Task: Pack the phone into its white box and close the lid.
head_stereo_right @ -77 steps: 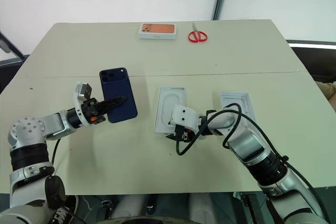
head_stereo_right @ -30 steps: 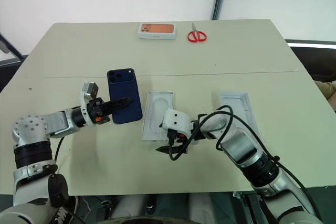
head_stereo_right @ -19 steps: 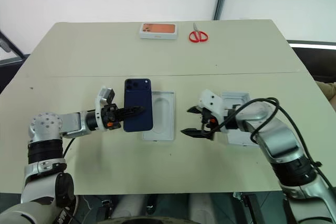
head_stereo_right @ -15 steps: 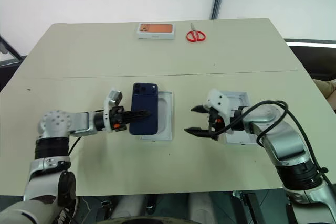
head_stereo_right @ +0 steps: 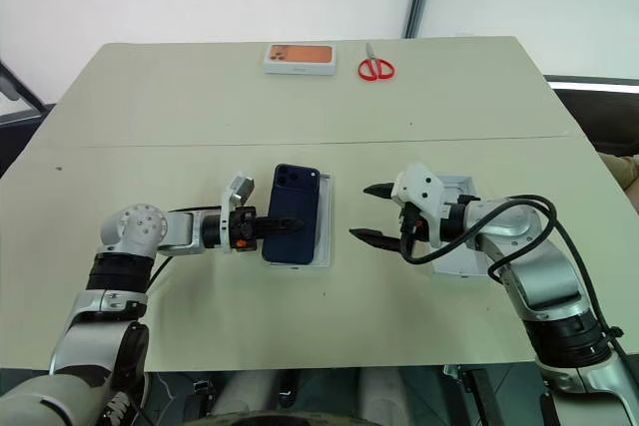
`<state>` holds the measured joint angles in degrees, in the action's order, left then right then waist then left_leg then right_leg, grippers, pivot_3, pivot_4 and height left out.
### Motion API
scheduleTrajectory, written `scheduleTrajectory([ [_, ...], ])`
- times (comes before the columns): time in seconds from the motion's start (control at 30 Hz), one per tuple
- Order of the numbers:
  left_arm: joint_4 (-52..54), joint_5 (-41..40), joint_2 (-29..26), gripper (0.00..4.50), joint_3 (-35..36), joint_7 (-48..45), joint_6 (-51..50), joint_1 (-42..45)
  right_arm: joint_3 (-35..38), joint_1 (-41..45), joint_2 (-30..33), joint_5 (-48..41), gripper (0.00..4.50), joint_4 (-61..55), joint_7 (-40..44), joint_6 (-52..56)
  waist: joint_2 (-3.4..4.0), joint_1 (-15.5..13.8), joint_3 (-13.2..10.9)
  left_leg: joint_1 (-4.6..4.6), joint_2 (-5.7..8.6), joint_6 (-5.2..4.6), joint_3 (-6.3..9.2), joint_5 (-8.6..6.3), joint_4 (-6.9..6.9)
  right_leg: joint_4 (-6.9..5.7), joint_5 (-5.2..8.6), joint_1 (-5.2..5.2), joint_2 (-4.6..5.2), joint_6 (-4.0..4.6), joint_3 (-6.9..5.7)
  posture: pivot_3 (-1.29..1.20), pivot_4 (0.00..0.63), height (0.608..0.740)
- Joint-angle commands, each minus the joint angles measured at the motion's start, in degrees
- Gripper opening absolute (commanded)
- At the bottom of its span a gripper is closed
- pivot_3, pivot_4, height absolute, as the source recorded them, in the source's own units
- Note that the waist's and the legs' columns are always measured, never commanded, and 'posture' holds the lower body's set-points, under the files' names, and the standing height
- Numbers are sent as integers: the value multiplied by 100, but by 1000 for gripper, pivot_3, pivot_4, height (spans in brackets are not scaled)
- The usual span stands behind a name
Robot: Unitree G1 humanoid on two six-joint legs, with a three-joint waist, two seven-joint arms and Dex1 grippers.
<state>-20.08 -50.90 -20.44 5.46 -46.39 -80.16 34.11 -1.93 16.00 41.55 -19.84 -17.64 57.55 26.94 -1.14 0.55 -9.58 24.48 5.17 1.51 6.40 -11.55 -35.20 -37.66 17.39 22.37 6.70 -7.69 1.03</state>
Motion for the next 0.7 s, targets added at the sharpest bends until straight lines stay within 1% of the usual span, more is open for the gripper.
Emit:
scheduleTrajectory([
  [0.03, 5, 95, 80, 2381, 42, 35, 124, 102, 4, 79, -29, -4, 4147, -17, -45, -135, 1, -4, 1, -1, 0, 0, 2, 0, -1, 0, 0, -2, 0, 0, -2, 0, 150, 740],
  [0.07, 26, 117, 81, 2783, 26, 49, 113, 110, -13, 92, -36, 2, 4147, -6, -49, -139, 1, -1, 1, -2, -1, 0, 3, 0, -1, 0, 0, -4, 0, 0, -3, 0, 150, 740],
  [0.13, 103, 147, 75, 3732, -15, 54, 113, 99, -43, 108, -48, 11, 4147, 9, -60, -146, 3, 4, 2, -6, -1, 0, 3, 0, -2, 0, 0, -8, 0, 0, -3, 0, 150, 740],
  [0.37, 450, 104, 80, 3732, -42, 155, -76, 227, -182, 219, -119, 36, 4147, 90, -98, -198, 3, 10, 2, -8, -2, 0, 3, 0, 0, 0, 0, -8, -2, 0, -3, 0, 150, 740],
  [0.5, 931, -13, -15, 3732, -43, 225, -307, 325, -274, 333, -196, 78, 4147, 198, -121, -225, 2, 22, 1, -7, -2, 0, 3, 0, 1, 0, 0, -5, -3, 0, -2, 0, 150, 740],
  [0.6, 987, -12, -26, 3732, 83, 394, -415, 387, -330, 367, -264, 100, 4147, 200, -147, -221, 2, 16, 1, -6, -2, 1, 3, 0, 3, -1, 0, -3, -4, 0, -1, 0, 150, 740],
  [0.7, 1112, -28, -148, 3732, 106, 386, -427, 390, -366, 379, -292, 127, 4147, 216, -166, -242, 1, 14, 0, -5, -2, 0, 3, 0, 1, -1, 0, -4, -3, 0, -2, 0, 150, 740],
])
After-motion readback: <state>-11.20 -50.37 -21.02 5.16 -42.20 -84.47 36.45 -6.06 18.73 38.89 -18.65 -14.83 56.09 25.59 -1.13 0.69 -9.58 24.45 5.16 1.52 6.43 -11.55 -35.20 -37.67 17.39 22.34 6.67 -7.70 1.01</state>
